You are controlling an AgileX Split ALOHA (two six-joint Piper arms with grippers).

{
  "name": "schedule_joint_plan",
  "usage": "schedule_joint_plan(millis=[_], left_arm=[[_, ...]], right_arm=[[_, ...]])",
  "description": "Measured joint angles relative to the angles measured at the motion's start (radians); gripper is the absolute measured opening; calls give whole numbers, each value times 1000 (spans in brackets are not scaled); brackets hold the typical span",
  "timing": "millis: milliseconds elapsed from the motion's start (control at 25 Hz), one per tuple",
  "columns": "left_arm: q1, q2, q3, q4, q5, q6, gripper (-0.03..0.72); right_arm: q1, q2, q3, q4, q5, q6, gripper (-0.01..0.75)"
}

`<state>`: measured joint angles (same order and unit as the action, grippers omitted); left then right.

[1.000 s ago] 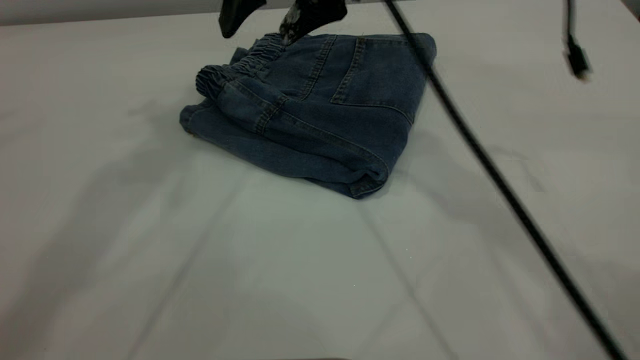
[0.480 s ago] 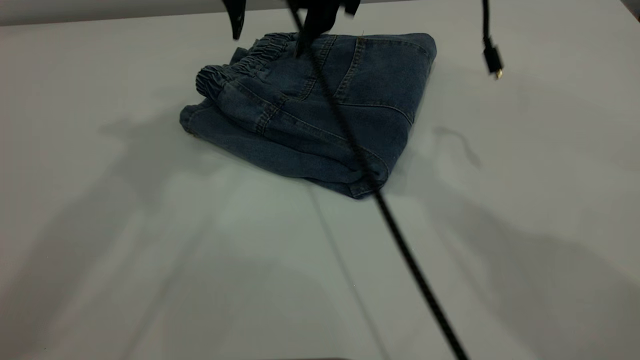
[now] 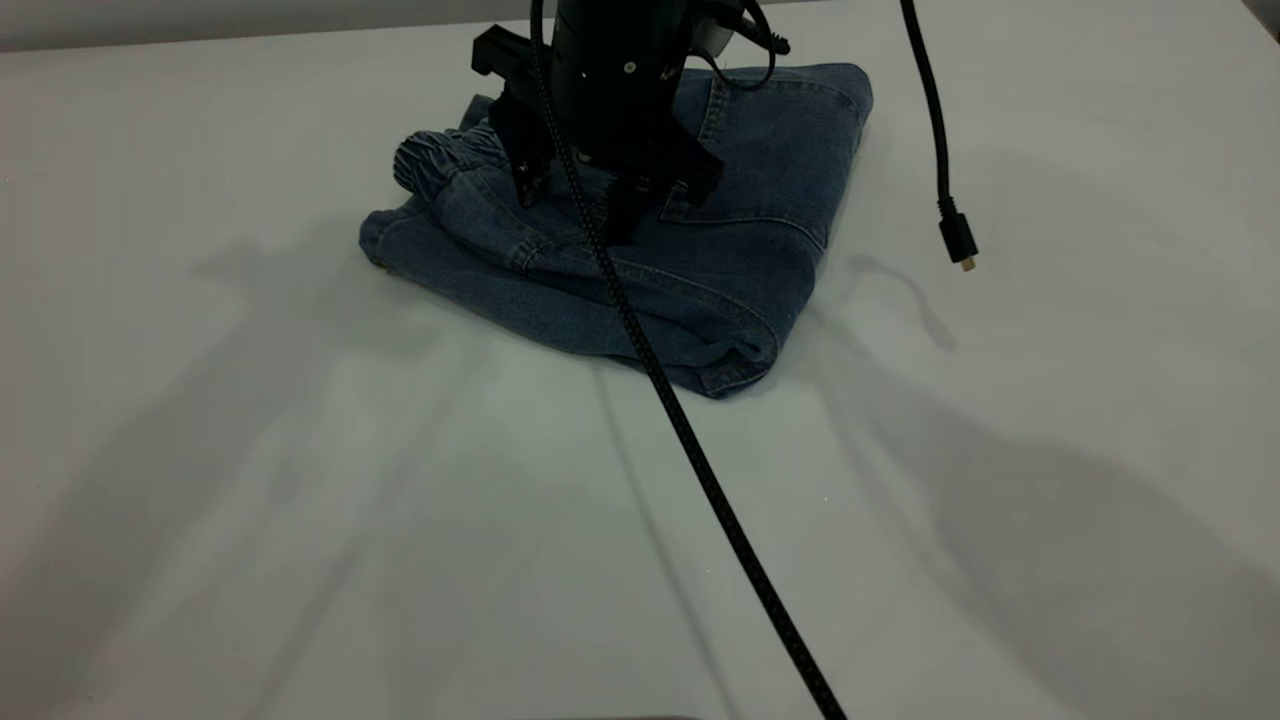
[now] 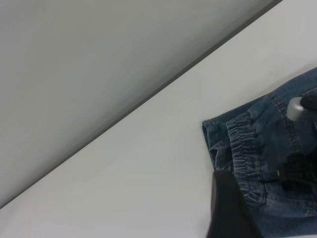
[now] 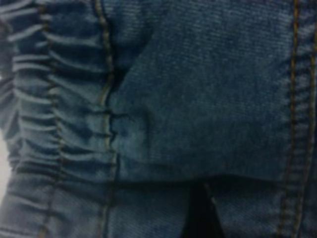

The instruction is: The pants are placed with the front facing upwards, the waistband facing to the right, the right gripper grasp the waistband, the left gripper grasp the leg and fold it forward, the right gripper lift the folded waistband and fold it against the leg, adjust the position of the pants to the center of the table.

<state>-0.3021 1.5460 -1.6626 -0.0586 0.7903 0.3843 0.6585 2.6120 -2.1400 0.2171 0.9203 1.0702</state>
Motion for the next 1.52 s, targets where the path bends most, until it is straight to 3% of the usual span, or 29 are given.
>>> schedule_joint_plan(millis=[600,1000,1240,1520], left_arm=[[0,0,0,0,2,-2,368],[0,0,0,0,3,-2,368],[0,0,0,0,3,-1,368],[0,0,0,0,3,0,368]], right_arm=[[18,13,-6,-25,67,-170,470],[32,13,-12,-55,243,-481,470],[92,13,-12,-100,284,-742,470],[188,13,-12,-179,290,-873,470]])
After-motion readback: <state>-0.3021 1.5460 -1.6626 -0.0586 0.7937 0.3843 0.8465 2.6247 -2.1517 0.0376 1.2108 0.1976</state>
